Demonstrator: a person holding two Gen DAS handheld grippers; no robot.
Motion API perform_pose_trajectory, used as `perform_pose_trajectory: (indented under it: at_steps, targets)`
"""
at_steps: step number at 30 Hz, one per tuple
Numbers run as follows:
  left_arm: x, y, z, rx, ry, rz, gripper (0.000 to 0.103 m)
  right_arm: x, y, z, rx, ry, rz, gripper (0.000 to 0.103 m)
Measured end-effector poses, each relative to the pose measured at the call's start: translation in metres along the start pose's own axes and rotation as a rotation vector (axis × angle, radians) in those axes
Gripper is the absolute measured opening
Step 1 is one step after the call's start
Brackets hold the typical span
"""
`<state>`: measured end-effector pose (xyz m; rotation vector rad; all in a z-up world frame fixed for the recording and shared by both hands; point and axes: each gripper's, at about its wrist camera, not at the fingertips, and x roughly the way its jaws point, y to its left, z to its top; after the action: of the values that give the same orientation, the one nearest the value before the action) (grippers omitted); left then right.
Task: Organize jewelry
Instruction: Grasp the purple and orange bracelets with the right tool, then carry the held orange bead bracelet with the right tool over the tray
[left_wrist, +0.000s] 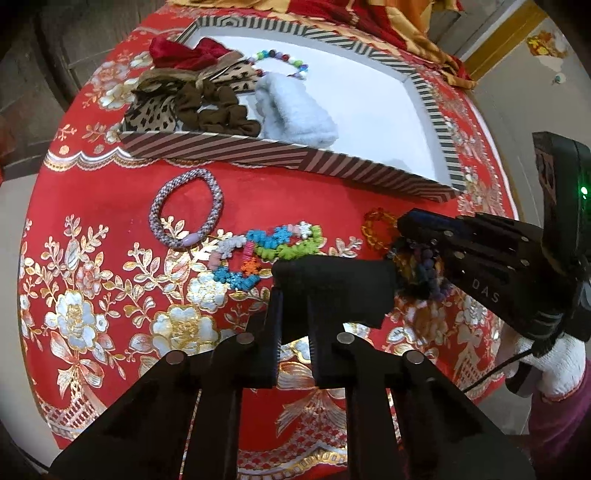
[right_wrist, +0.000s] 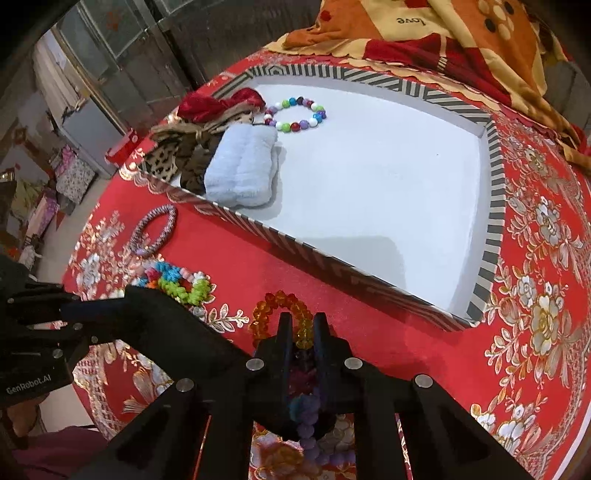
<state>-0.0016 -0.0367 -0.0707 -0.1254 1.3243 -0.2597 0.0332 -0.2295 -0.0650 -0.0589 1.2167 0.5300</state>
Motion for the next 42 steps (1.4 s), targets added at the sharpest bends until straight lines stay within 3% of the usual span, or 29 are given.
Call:
perform_pose_trajectory:
  at_steps: [11, 33, 36, 37, 39, 42]
  targets:
    - [-0.023, -0.003, -0.003, 0.025, -0.033, -0.037, 0.009, -0.033, 0.002, -0.005, 0.037, -0.060, 0.033, 0.010]
    - [-0.024, -0.003, -0.009, 0.010, -0.027, -0.021, 0.009, 0.021, 0.004, 0.014, -0.058, 0.124, -0.038, 0.011]
    - [-0.021, -0.004, -0.009, 0.008, -0.022, -0.021, 0.009, 0.023, 0.006, 0.016, -0.075, 0.139, -0.038, 0.018]
    - [-0.021, -0.004, -0.009, 0.005, -0.020, -0.021, 0.009, 0.023, 0.007, 0.017, -0.079, 0.141, -0.035, 0.030]
    - [-0.019, -0.003, -0.008, 0.001, -0.017, -0.022, 0.009, 0.025, 0.011, 0.018, -0.097, 0.155, -0.036, 0.044]
    - [-0.018, 0.000, -0.008, -0.007, -0.013, -0.024, 0.009, 0.027, 0.020, 0.020, -0.123, 0.166, -0.073, 0.043]
